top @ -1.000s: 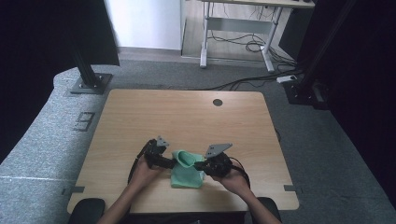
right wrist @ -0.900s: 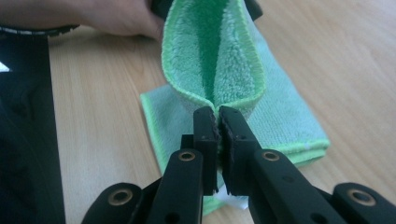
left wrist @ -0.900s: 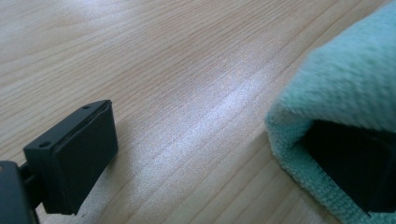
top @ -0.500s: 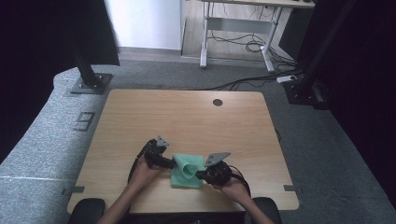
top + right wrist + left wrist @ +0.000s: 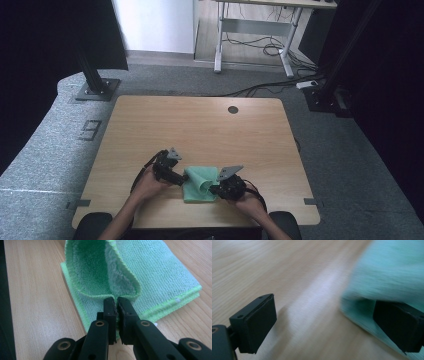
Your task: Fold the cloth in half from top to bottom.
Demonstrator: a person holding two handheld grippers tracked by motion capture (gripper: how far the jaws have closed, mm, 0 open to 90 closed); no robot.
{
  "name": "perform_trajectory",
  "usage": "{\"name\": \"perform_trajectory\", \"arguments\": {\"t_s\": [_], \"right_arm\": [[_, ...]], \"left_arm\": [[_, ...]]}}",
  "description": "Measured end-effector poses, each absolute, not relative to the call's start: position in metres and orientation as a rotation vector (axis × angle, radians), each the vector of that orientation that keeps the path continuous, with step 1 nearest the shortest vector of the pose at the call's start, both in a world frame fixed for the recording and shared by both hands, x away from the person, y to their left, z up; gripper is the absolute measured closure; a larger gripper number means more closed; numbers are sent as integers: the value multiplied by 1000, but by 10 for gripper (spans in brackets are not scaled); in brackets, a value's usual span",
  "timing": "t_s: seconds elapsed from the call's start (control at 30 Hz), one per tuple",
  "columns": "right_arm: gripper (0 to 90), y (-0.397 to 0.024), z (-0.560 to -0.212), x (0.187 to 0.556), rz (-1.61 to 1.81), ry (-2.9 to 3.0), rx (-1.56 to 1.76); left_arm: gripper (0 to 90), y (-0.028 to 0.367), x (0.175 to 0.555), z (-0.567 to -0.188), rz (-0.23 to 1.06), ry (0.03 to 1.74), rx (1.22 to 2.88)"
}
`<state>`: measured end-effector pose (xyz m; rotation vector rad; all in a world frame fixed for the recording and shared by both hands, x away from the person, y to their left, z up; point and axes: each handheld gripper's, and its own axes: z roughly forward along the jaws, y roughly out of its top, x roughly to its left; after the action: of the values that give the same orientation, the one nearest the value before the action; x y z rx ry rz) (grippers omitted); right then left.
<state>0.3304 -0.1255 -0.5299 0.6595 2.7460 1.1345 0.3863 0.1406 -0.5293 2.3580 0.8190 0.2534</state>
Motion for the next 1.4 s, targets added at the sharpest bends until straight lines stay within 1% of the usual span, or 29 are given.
{"name": "perform_trajectory", "arguments": {"t_s": [0.1,0.17,0.2,0.23,0.33,0.4,0.43,0.47,0.6,0.8,0.97,1.03,1.07,1.1,1.13,1.17,1.2,1.23,1.4], "right_arm": [[842,-125,-530,330,1134,2748,655],[841,-124,-530,330,1134,2749,655],[840,-123,-531,330,1134,2749,656],[840,-123,-531,330,1134,2749,656],[838,-122,-531,330,1136,2752,658],[837,-122,-531,330,1138,2751,661],[837,-122,-531,330,1138,2751,661],[836,-122,-532,330,1141,2751,662],[833,-123,-532,330,1150,2748,670],[815,-124,-532,329,1155,2750,672],[788,-127,-529,327,1169,2748,673],[754,-130,-526,326,1179,2744,677],[754,-130,-526,326,1179,2744,677],[736,-132,-525,326,1186,2739,683],[695,-139,-521,327,1207,2718,709],[695,-139,-521,327,1207,2718,709],[676,-142,-519,327,1216,2707,721],[617,-148,-515,331,1240,2672,753],[489,-152,-508,342,1250,2581,812]], "left_arm": [[48,144,383,-523,239,797,2355],[52,148,383,-516,245,799,2327],[54,150,385,-508,265,815,2275],[54,150,385,-508,265,815,2275],[56,142,389,-497,303,825,2219],[57,133,390,-494,296,817,2193],[57,133,390,-494,296,817,2193],[59,125,390,-493,277,798,2193],[59,116,383,-500,269,759,2254],[73,131,379,-511,264,805,2262],[73,134,380,-520,269,825,2289],[73,134,380,-522,273,826,2298],[73,134,380,-522,273,826,2298],[73,134,380,-523,272,829,2299],[73,135,380,-524,269,834,2298],[73,135,380,-524,269,834,2298],[73,135,380,-525,266,840,2291],[73,135,379,-525,264,842,2288],[73,136,373,-520,264,832,2279]]}}
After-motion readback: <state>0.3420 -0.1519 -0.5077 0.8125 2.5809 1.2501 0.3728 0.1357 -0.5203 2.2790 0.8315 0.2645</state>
